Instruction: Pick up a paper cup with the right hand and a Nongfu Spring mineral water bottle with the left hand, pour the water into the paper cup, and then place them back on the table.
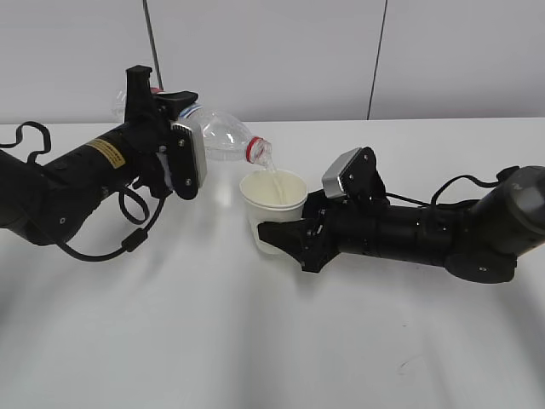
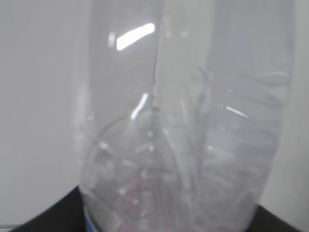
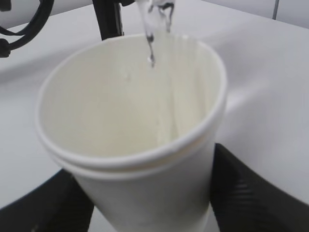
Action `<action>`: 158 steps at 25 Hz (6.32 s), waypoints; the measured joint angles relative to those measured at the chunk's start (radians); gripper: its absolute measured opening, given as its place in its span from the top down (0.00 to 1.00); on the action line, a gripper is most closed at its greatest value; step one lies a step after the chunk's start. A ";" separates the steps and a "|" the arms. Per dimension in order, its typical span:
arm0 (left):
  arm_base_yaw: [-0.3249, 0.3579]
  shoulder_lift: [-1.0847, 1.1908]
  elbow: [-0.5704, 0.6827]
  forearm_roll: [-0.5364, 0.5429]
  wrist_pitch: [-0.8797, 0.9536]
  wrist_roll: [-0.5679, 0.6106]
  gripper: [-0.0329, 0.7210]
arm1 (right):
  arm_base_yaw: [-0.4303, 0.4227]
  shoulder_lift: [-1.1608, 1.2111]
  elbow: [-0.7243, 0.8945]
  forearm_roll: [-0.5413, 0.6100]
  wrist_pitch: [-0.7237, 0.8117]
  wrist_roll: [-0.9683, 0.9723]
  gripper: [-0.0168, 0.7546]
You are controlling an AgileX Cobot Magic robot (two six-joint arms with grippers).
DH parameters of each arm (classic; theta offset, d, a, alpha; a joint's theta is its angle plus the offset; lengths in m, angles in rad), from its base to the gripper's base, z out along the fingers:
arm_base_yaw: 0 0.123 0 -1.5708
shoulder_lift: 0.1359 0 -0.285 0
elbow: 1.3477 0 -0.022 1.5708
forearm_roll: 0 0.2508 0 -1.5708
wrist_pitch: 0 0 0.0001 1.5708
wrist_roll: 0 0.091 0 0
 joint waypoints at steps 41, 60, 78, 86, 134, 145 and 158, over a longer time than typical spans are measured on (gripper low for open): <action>0.000 0.000 0.000 -0.001 -0.010 0.022 0.52 | 0.000 0.000 0.000 0.002 0.007 0.000 0.34; 0.000 0.000 0.000 -0.001 -0.013 0.027 0.52 | 0.000 0.000 0.000 0.002 0.007 0.000 0.34; 0.000 0.000 0.000 -0.011 -0.013 0.013 0.52 | 0.000 0.000 0.000 0.009 0.007 0.000 0.34; -0.032 0.000 0.000 -0.057 -0.013 -0.015 0.52 | 0.000 0.000 0.000 0.042 -0.002 -0.015 0.34; -0.039 0.069 0.028 -0.286 -0.020 -1.444 0.52 | -0.004 0.000 0.000 0.567 -0.009 -0.243 0.34; -0.039 0.069 0.028 -0.283 -0.020 -1.434 0.52 | -0.006 0.068 0.000 0.710 -0.011 -0.298 0.34; -0.039 0.069 0.028 -0.281 -0.020 -1.433 0.52 | -0.006 0.097 0.000 0.713 -0.032 -0.299 0.34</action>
